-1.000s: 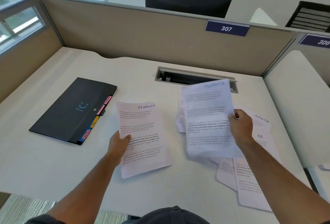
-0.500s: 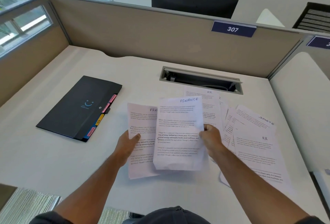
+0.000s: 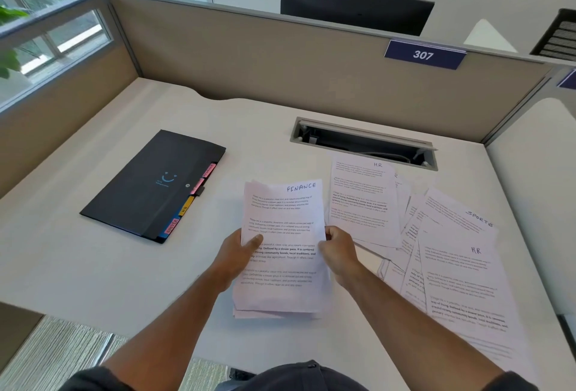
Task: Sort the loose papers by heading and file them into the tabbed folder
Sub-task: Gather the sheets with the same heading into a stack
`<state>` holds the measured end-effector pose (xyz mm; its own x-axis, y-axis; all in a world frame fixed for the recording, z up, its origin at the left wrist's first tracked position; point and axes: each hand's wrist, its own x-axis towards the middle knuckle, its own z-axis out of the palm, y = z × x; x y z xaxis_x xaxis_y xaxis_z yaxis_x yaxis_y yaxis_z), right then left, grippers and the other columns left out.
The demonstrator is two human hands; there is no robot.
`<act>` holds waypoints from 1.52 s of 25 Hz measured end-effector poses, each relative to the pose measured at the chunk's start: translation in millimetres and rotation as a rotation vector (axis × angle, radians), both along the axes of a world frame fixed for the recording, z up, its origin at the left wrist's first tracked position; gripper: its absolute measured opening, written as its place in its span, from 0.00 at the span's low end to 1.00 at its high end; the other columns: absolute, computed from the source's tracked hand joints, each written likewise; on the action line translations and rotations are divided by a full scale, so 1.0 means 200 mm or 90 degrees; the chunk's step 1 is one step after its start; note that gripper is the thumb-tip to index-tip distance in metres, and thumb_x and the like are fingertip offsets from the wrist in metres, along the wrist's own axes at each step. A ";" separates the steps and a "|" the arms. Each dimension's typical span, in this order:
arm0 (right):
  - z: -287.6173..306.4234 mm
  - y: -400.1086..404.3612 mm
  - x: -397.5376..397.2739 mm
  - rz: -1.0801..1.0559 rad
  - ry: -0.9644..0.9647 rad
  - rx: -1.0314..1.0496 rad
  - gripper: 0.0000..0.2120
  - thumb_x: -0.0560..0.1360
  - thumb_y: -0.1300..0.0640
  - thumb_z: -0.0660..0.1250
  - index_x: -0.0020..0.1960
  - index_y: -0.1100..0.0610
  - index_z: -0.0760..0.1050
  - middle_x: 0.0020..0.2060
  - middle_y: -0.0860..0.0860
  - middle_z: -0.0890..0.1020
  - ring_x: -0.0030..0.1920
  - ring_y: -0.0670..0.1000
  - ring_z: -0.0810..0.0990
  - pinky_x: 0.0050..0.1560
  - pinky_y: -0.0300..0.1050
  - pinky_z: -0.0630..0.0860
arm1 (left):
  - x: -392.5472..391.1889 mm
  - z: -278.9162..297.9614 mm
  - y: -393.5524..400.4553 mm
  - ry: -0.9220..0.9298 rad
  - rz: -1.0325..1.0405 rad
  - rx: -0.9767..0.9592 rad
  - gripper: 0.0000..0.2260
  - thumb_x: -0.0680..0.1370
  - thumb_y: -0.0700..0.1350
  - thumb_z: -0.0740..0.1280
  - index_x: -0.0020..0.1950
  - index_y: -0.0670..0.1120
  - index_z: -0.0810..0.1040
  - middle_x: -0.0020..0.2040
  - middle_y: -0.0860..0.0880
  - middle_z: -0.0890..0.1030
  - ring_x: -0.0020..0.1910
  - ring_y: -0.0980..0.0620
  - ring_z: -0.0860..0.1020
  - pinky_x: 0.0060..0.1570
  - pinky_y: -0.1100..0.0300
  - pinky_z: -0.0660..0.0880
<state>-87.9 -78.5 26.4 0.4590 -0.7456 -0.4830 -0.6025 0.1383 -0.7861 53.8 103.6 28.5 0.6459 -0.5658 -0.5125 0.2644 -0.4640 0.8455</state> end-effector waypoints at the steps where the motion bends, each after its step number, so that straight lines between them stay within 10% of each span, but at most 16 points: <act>1: 0.00 0.01 0.00 0.005 0.003 -0.002 0.13 0.72 0.70 0.60 0.47 0.57 0.80 0.43 0.52 0.85 0.42 0.53 0.81 0.39 0.46 0.77 | 0.00 0.00 0.00 -0.001 -0.001 0.000 0.09 0.83 0.49 0.66 0.62 0.53 0.77 0.53 0.52 0.86 0.45 0.49 0.87 0.42 0.49 0.84; 11: 0.17 -0.11 -0.08 -0.046 -0.212 0.037 0.24 0.73 0.65 0.76 0.64 0.53 0.72 0.56 0.48 0.84 0.58 0.49 0.81 0.53 0.46 0.80 | 0.06 0.17 -0.13 -0.003 -0.044 -0.125 0.12 0.81 0.42 0.68 0.64 0.50 0.78 0.56 0.49 0.86 0.50 0.45 0.86 0.50 0.40 0.83; 19: 0.36 -0.13 -0.10 -0.050 -0.326 -0.048 0.15 0.79 0.67 0.67 0.61 0.52 0.80 0.53 0.46 0.86 0.53 0.53 0.84 0.48 0.45 0.81 | 0.09 0.33 -0.26 -0.060 0.015 -0.254 0.14 0.77 0.31 0.68 0.58 0.46 0.82 0.54 0.48 0.87 0.52 0.43 0.85 0.52 0.48 0.83; 38: 0.17 -0.09 -0.08 0.044 -0.167 -0.007 0.12 0.80 0.62 0.67 0.60 0.49 0.76 0.55 0.45 0.85 0.55 0.49 0.84 0.54 0.49 0.81 | 0.13 0.22 -0.28 -0.004 0.074 -0.085 0.15 0.76 0.33 0.65 0.57 0.50 0.79 0.54 0.50 0.85 0.49 0.45 0.86 0.48 0.46 0.84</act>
